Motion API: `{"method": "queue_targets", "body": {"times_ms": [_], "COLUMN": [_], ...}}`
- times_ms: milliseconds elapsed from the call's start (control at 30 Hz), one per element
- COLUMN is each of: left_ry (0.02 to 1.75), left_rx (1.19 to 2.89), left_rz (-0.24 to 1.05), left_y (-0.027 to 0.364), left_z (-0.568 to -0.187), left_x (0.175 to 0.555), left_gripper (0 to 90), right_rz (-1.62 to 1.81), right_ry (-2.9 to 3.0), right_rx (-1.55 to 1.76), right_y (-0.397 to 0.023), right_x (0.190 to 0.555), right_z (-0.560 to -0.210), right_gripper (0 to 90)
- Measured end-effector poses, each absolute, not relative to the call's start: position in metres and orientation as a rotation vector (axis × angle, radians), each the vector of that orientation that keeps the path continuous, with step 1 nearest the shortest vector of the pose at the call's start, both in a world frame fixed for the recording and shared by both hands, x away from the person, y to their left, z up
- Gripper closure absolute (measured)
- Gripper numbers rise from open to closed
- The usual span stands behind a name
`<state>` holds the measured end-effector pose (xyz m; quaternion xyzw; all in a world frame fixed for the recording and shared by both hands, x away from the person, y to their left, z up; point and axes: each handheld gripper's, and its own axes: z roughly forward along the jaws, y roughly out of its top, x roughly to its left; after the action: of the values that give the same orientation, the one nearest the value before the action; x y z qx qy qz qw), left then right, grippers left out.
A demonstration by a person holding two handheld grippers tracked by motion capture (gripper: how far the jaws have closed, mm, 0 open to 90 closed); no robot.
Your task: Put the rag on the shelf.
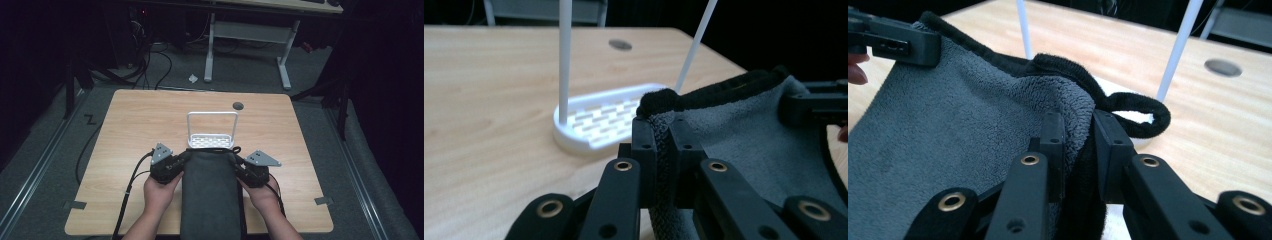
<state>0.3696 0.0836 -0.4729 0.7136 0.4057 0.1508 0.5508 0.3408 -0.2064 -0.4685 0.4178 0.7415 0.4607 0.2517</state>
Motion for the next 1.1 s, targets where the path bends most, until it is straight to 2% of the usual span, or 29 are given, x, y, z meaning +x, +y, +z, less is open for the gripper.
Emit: {"method": "queue_targets", "body": {"times_ms": [1100], "left_ry": [0.791], "left_rx": [1.533], "left_rz": [0.541], "left_y": [0.085], "left_z": [-0.36], "left_x": [0.387], "left_gripper": [84.2], "right_rz": [1.367], "right_ry": [1.795], "right_rx": [0.966], "right_y": [-0.205], "right_x": [0.355], "right_z": [-0.371], "right_gripper": [77.6]}}
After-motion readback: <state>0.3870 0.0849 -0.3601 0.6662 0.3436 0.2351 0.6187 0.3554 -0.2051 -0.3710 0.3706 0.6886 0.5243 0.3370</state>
